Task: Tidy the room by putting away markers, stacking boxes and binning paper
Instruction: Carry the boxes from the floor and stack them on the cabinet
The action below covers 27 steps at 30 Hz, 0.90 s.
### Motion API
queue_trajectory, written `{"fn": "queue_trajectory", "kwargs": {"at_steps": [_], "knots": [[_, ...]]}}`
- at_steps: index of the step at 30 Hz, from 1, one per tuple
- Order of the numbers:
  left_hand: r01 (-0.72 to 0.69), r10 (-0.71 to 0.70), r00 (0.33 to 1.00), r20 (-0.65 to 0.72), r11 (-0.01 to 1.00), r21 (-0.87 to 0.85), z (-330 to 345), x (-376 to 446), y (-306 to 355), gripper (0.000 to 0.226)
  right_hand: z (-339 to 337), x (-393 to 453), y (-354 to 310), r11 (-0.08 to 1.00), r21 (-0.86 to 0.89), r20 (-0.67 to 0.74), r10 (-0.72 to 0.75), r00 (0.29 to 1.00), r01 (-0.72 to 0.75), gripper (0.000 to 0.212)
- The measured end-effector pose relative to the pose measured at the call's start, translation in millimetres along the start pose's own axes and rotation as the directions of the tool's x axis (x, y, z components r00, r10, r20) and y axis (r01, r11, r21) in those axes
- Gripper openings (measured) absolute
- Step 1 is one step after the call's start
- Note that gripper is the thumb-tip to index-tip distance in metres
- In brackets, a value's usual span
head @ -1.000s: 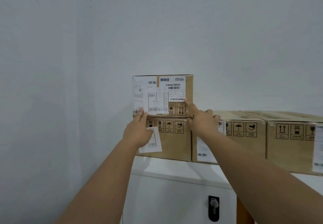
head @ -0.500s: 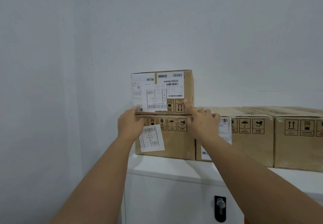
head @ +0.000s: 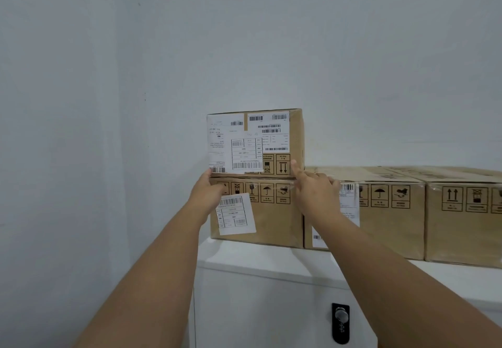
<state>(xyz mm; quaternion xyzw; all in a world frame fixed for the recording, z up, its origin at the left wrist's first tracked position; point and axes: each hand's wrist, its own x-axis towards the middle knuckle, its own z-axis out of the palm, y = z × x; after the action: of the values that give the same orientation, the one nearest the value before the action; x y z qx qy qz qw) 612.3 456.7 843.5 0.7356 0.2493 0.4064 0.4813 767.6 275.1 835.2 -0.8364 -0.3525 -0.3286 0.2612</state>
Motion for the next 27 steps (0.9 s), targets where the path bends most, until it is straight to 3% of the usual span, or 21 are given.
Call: {"fn": "queue_trajectory", "kwargs": {"at_steps": [6, 8, 11, 13, 18, 22, 27], "knots": [[0.021, -0.026, 0.996, 0.088, 0.998, 0.057, -6, -2, 1, 0.058, -2, 0, -9, 0.997, -0.079, 0.118, -0.01, 0.993, 0.019, 0.062], [0.019, -0.034, 0.993, 0.117, 0.992, 0.122, -2, -8, 1, 0.061, -4, -3, -14, 0.997, -0.077, 0.16, 0.003, 0.987, 0.009, 0.064], [-0.06, 0.032, 0.993, 0.111, 0.963, 0.264, 2, -2, -20, 0.084, -12, -12, -22, 0.998, -0.017, 0.21, 0.06, 0.976, -0.057, 0.067], [-0.058, 0.028, 0.995, 0.093, 0.94, 0.336, 2, -20, -25, 0.087, -16, -20, -29, 0.998, 0.021, 0.178, 0.059, 0.982, -0.064, 0.069], [0.01, -0.066, 0.994, 0.088, 0.851, 0.525, -25, -62, -54, 0.083, -17, -59, -57, 0.992, 0.007, 0.046, -0.124, 0.991, 0.124, 0.056], [0.05, -0.1, 0.994, 0.052, 0.807, 0.588, -72, -112, -76, 0.081, -2, -104, -80, 0.983, 0.054, 0.187, -0.182, 0.965, 0.175, 0.052], [0.234, -0.252, 0.966, -0.049, 0.789, 0.568, -132, -191, -107, 0.077, 23, -172, -103, 0.951, 0.197, 0.312, -0.291, 0.905, 0.238, 0.044]]}}
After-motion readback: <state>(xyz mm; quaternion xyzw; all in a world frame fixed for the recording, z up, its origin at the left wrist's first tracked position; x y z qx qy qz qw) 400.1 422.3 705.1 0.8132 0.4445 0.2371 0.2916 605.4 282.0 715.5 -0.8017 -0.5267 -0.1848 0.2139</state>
